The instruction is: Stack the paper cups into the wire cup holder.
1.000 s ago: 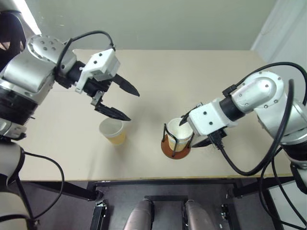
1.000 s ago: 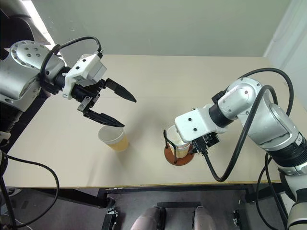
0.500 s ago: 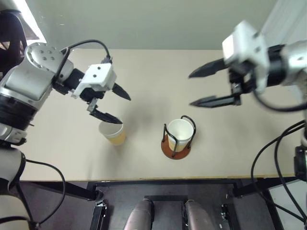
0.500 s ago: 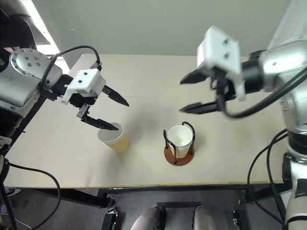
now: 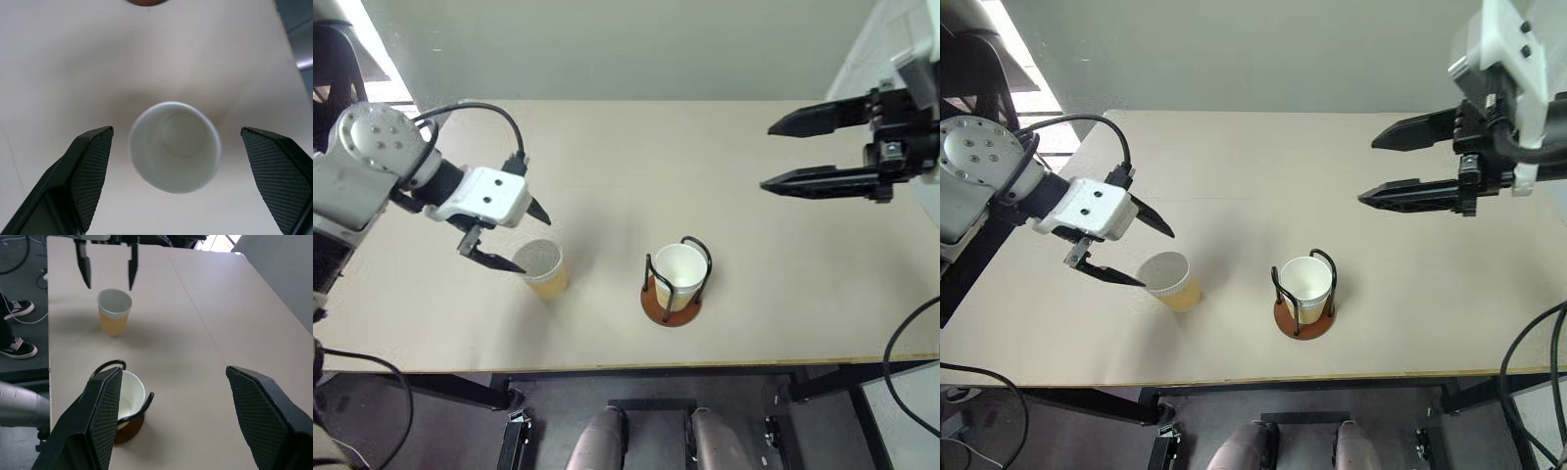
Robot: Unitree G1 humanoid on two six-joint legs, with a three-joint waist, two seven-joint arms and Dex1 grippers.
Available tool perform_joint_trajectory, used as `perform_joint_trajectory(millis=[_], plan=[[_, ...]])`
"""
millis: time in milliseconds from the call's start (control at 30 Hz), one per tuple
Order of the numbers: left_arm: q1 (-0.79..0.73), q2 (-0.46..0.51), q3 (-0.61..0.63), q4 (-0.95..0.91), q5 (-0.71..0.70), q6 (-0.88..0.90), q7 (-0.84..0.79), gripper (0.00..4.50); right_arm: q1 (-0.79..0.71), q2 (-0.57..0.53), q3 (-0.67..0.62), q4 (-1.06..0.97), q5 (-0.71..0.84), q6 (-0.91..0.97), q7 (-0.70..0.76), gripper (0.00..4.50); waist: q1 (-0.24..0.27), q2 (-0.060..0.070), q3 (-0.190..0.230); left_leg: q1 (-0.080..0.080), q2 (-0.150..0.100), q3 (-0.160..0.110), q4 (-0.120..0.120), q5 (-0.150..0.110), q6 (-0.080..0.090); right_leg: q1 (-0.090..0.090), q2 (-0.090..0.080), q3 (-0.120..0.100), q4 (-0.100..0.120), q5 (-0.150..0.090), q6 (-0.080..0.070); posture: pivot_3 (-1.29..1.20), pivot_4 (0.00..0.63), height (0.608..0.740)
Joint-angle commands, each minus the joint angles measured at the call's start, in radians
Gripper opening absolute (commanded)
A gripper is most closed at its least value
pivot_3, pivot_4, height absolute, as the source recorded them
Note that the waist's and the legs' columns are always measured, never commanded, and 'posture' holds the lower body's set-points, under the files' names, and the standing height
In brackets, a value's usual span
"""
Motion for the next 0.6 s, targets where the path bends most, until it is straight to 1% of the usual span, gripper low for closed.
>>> perform_joint_trajectory(millis=[33,133,300,433,467,600], plan=[[0.007,0.024,0.013,-0.025,0.014,-0.003,-0.028,4.5,0.0,-0.021,-0.012,0.009,0.021,-0.032,-0.004,3.4,0.0,0.0,0.0,0.0,0.0,0.0,0.0,0.0,0.0,0.0,0.0,0.0,0.0,0.0,0.0,0.0,0.15,0.74],[0.038,0.023,0.012,-0.028,0.044,-0.013,-0.028,4.5,0.0,-0.018,-0.007,0.022,0.027,-0.055,-0.009,3.4,-0.001,0.0,0.0,0.0,0.0,0.0,0.0,0.0,0.0,0.0,0.0,0.0,0.001,0.0,-0.001,0.0,0.15,0.74],[0.078,0.003,0.027,0.0,0.089,-0.018,-0.028,4.5,-0.012,0.029,-0.031,0.036,0.071,-0.078,-0.036,3.4,-0.001,0.0,0.0,0.001,0.0,0.0,0.0,0.0,0.0,-0.001,0.0,0.0,0.002,0.0,-0.001,0.0,0.15,0.74],[0.093,-0.019,0.037,0.048,0.118,-0.02,-0.028,4.5,0.032,0.029,-0.06,0.027,0.107,-0.118,-0.019,3.4,0.0,0.0,0.0,0.001,0.0,0.0,0.001,0.0,0.0,-0.001,0.0,0.0,0.002,0.0,-0.001,0.0,0.15,0.74],[0.096,-0.025,0.039,0.06,0.124,-0.02,-0.028,4.5,0.046,0.038,-0.074,0.019,0.111,-0.152,-0.019,3.4,0.0,0.0,0.0,0.0,0.0,0.0,0.001,0.0,0.0,-0.001,0.0,0.0,0.002,0.0,-0.001,0.0,0.15,0.74],[0.104,-0.055,0.043,0.108,0.15,-0.04,-0.028,4.5,0.096,0.049,-0.105,-0.02,0.179,-0.183,-0.004,3.4,0.0,0.0,0.0,0.0,0.0,0.0,0.001,0.0,0.0,-0.001,0.0,0.0,0.001,0.001,-0.001,0.0,0.15,0.74]])
